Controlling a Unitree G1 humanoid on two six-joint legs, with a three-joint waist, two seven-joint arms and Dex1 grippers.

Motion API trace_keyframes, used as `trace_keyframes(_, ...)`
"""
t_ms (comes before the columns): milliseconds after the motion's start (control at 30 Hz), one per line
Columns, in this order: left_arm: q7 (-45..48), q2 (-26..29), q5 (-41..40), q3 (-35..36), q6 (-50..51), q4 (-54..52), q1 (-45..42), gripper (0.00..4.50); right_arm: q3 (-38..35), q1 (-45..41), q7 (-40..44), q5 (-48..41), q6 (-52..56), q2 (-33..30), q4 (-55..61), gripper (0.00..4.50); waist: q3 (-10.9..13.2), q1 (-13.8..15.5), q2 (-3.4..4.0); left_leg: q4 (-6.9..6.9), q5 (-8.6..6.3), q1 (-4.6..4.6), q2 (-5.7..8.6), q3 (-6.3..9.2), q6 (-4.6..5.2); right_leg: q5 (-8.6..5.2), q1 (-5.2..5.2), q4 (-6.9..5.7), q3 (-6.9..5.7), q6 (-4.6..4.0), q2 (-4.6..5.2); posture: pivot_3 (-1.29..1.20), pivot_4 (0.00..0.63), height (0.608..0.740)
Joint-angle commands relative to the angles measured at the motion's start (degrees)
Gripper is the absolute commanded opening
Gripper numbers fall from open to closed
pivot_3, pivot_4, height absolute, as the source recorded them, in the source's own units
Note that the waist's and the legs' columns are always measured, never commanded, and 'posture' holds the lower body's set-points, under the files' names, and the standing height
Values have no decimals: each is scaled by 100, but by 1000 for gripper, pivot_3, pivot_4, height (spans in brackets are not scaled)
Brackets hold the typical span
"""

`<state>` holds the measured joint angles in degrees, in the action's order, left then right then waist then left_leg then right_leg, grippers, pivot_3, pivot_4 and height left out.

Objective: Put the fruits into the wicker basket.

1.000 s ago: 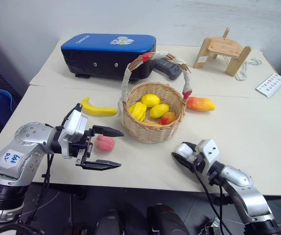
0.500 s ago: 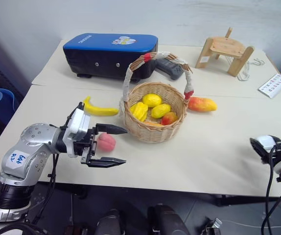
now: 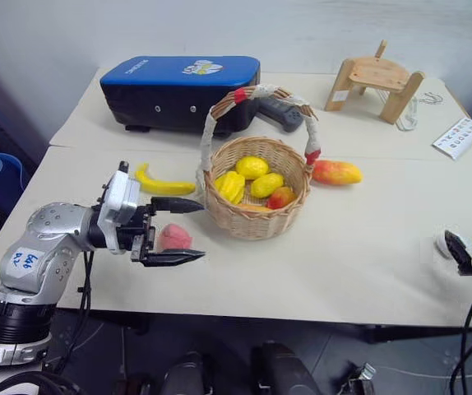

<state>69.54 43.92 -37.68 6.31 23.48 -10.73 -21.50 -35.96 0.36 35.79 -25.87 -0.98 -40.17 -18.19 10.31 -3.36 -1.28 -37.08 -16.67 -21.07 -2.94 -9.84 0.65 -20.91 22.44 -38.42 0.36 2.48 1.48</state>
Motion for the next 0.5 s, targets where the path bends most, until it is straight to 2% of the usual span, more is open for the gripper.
trace_keyframes(33, -82, 225, 194, 475, -247, 477, -11, 4500, -185, 493, 155, -660, 536, 63, 1610, 4490, 1, -1, 1, 1, 0, 0, -1, 1, 0, 0, 1, -2, -1, 0, 0, 0, 150, 740)
trace_keyframes(133, -9, 563, 392, 970, -520, 1227, 232, 4500, 256, 1316, 229, -1277, 992, 402, 3670, 4490, 0, -3, 2, 8, 1, 1, -7, 4, -6, -1, 4, -4, -2, -1, -4, 0, 150, 740)
trace_keyframes(200, 27, 777, 458, 1288, -648, 1706, 429, 4500, 628, 1723, 721, -1641, 1073, 432, 4591, 4490, 1, -27, 3, 16, -2, 0, -16, 4, -16, -2, 8, -3, -5, -4, -8, 0, 150, 740)
trace_keyframes(267, 50, 954, 506, 1594, -766, 2231, 579, 4500, 1071, 1976, 1277, -1247, 636, 379, 4971, 4490, 2, -2, 1, 15, -3, -2, -16, 4, -14, -4, 9, -1, -8, -4, -5, 0, 150, 740)
trace_keyframes(367, 27, 1157, 629, 1926, -960, 3013, 753, 4500, 1590, 1903, 1341, -774, 213, 591, 5189, 4490, -6, 17, -27, 3, -21, -2, -13, 4, 1, -2, 1, 8, -16, -2, 5, 0, 150, 740)
trace_keyframes(500, 36, 1592, 1047, 2244, -1698, 4788, 945, 4500, 2347, 1838, 1684, -129, -584, 815, 5196, 4490, -16, 21, -51, 3, -26, -3, -10, 5, 0, -2, 3, 10, -23, -3, 12, 0, 150, 740)
